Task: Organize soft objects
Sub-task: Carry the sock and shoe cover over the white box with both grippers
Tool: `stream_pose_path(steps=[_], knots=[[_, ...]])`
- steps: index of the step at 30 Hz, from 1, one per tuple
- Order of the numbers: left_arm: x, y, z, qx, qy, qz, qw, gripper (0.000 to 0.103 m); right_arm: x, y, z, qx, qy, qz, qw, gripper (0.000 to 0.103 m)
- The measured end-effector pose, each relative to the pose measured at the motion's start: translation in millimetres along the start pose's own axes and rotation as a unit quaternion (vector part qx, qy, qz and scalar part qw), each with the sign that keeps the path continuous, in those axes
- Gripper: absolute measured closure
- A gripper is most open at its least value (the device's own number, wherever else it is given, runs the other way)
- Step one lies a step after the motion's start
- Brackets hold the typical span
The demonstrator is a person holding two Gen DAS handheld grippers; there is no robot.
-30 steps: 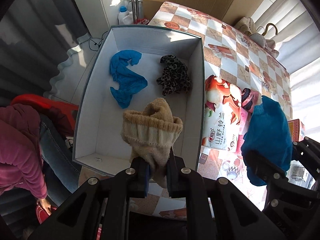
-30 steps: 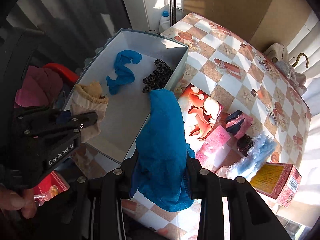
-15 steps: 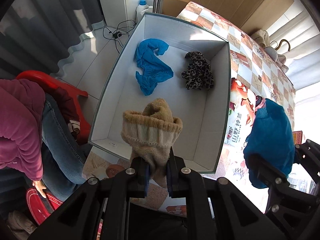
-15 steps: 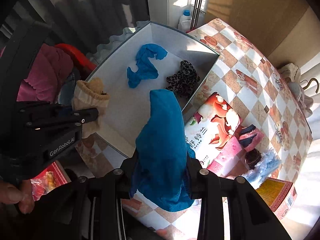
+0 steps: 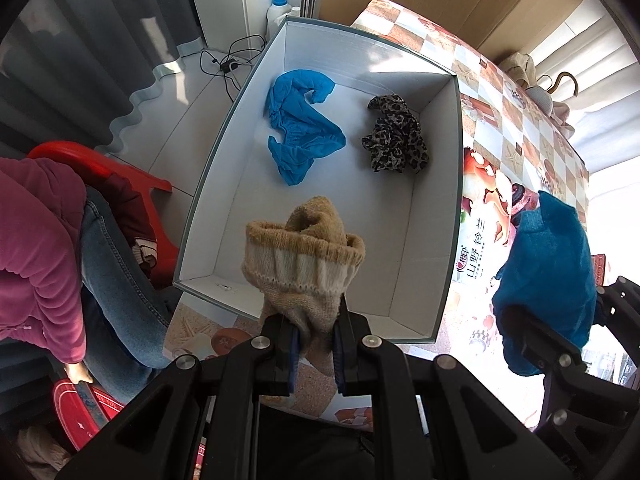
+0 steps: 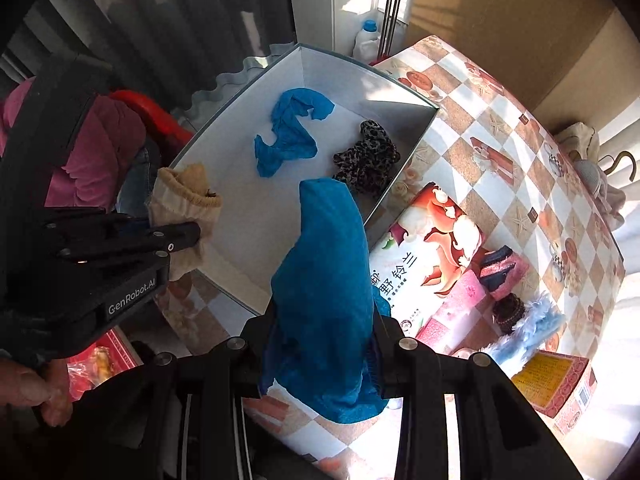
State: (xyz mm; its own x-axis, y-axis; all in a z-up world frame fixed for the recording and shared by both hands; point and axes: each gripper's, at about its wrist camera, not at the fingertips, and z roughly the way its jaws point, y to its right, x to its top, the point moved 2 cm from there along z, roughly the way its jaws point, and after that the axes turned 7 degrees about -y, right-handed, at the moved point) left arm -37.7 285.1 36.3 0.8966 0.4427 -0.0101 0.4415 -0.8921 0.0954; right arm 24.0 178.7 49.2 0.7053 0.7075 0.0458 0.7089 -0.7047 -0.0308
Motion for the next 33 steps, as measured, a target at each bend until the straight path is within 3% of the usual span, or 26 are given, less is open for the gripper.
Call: stream_pose_path(steps=[13,33], knots=[[4.0,-12.7,12.6,-0.006,-0.016,-0.013,0.9998,0.088,15.3,1.0,-2.3,0.002,0.014,0.008,1.0,0.066],[23.6,-7.8,19.2,0.002,-0.025,0.015,0.9996,0.088,39.0,5.1,3.2,0.007,0.014,0.015,1.0,0.066]])
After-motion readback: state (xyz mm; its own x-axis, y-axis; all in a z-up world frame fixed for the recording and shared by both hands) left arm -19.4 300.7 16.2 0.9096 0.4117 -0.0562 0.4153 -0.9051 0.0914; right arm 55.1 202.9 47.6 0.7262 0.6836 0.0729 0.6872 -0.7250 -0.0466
